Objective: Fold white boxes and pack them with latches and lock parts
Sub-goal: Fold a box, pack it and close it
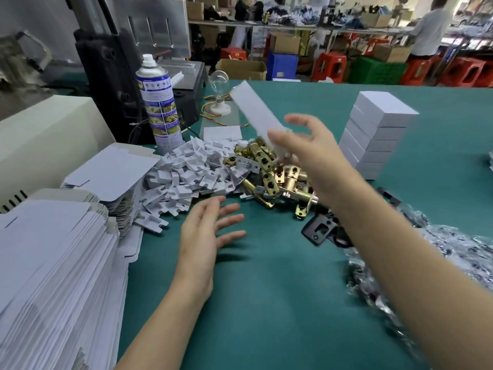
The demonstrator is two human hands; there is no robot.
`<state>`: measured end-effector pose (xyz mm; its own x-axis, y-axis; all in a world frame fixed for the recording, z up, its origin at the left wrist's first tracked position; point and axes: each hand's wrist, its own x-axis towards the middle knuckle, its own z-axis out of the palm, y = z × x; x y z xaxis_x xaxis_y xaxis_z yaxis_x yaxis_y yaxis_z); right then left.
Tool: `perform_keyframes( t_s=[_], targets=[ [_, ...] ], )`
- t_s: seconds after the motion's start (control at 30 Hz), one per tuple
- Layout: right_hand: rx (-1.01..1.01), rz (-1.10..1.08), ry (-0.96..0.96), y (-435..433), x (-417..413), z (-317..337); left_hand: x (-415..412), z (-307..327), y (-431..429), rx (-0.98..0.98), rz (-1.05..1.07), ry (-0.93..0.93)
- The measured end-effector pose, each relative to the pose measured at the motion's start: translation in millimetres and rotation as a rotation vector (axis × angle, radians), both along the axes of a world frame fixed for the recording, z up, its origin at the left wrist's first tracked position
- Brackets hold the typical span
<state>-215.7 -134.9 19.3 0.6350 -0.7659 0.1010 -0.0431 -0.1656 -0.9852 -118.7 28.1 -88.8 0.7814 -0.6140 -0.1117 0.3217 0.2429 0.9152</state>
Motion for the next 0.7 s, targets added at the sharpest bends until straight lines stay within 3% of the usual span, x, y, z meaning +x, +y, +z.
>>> perform_keyframes(
  t_s=[0.2, 0.4, 0.7],
  targets=[
    [-0.055, 0.074, 0.173, -78.9, 92.3, 27.0, -2.8, -2.2, -0.4, 0.063, -0.083, -0.087],
    [-0.324, 0.190, 0.442, -135.8, 167.9, 4.9, -4.7, -4.5, 0.2, 0.111, -0.162, -0.137],
    [-0.509, 0.437, 0.682, -189.6, 223.2, -32.2, -13.3, -8.5, -2.5, 0.151, -0.290, -0.214]
  ],
)
